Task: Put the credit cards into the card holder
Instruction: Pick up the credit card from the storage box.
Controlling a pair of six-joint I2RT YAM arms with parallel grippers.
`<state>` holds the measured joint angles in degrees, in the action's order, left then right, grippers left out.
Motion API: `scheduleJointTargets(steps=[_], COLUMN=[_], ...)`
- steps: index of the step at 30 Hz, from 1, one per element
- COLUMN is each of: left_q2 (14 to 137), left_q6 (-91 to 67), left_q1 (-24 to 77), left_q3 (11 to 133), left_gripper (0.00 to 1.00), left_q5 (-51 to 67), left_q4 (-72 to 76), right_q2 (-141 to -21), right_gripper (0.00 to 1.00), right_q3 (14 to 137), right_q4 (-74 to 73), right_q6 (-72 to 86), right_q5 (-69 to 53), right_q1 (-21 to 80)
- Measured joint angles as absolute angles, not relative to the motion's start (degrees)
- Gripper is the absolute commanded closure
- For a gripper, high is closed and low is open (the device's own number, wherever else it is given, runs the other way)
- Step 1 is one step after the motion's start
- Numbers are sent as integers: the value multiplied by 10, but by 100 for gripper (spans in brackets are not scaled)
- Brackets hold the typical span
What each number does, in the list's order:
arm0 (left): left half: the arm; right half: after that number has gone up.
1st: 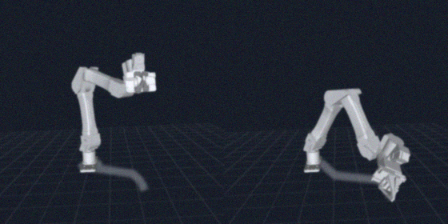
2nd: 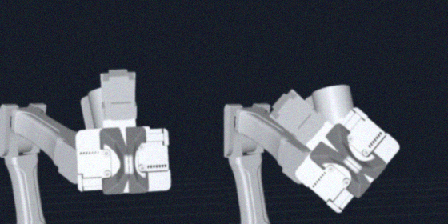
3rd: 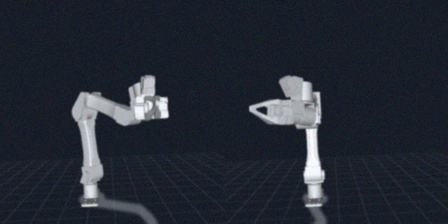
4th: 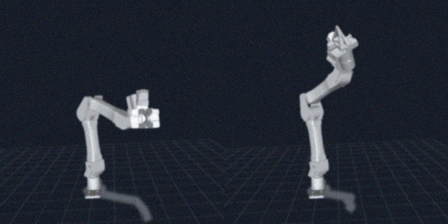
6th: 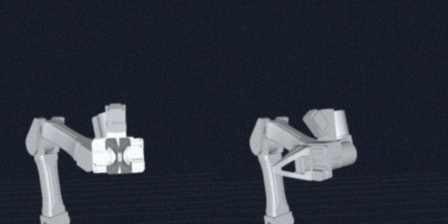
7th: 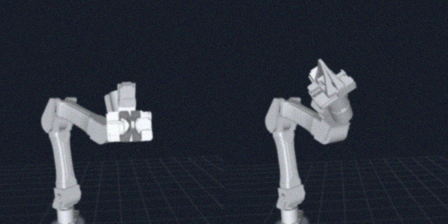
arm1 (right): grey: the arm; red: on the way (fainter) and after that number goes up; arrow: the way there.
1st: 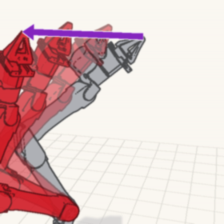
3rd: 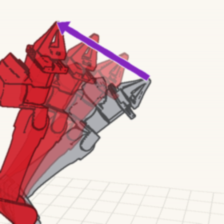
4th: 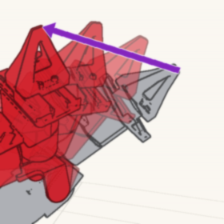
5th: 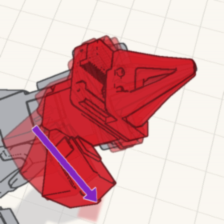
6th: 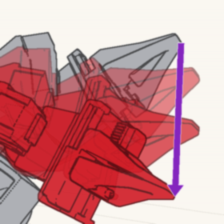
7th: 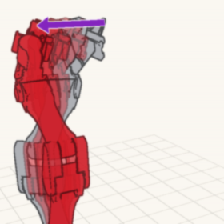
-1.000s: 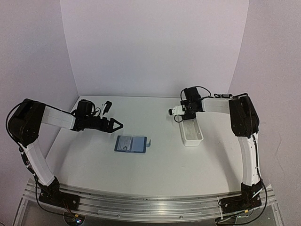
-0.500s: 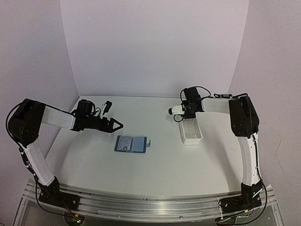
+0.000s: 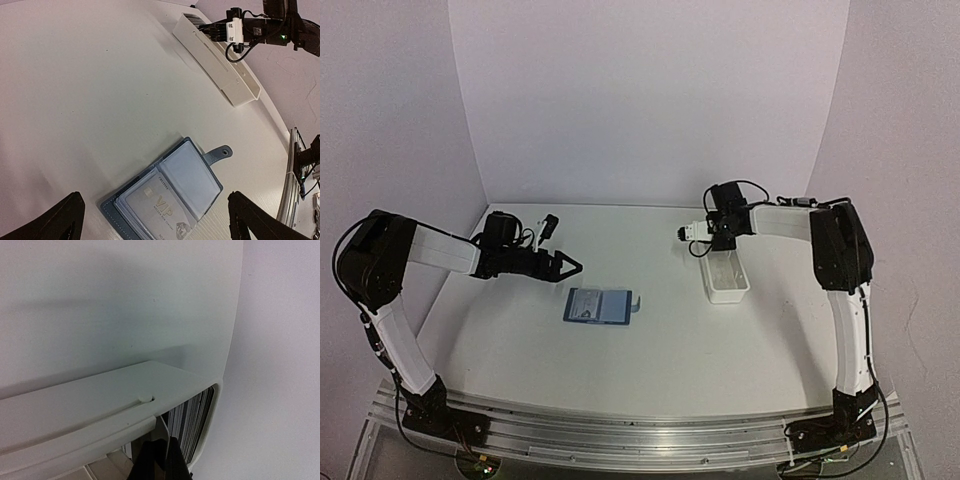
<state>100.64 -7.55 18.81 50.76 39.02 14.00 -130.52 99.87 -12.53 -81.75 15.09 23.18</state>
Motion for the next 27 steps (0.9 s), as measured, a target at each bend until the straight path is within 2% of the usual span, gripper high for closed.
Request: scheduleJointTargets(steps=[27], left_q2=[1006], left_q6=[-90], left_q1=[188], left_q3=[508], left_gripper=[0], left_q5=[419], left_q4=[139], right_q2=[-1296], right_gripper=[100], right_q3=[1042], right_q4=[-238], right_q6=[-788], right_q5=[134], right_q1=[237])
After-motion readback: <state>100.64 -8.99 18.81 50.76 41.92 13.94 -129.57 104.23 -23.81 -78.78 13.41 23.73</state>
